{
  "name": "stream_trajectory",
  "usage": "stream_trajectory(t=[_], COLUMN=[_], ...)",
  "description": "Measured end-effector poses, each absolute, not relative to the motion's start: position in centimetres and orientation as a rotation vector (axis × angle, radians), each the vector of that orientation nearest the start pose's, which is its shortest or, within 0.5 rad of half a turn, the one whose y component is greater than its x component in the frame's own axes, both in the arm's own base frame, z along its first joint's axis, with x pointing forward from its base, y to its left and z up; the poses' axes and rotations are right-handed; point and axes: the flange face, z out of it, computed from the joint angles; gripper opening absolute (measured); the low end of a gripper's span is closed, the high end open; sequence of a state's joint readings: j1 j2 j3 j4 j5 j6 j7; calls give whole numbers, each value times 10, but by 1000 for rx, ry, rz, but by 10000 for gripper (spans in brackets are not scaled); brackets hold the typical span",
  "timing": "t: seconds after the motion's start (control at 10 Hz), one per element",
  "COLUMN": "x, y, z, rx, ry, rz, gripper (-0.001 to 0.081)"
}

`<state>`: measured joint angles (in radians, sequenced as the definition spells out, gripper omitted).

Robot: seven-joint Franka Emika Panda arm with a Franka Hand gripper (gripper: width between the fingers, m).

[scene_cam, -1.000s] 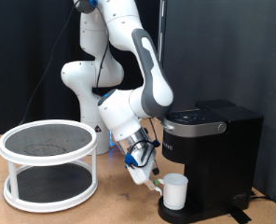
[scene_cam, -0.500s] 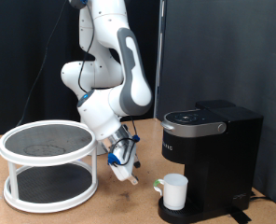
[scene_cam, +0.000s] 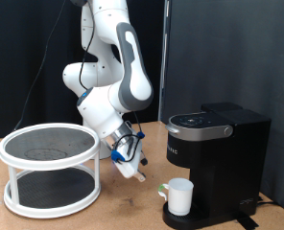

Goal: Make a cup of coffee with the keurig machine

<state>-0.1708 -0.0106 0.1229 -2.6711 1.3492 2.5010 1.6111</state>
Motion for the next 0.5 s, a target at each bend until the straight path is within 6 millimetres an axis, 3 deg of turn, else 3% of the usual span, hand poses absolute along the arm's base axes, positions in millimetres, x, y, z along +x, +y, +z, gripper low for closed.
stream_trajectory(t=[0.5], x=[394], y=[-11], z=[290], rx=[-508], ry=[2515], rz=[987], gripper=[734])
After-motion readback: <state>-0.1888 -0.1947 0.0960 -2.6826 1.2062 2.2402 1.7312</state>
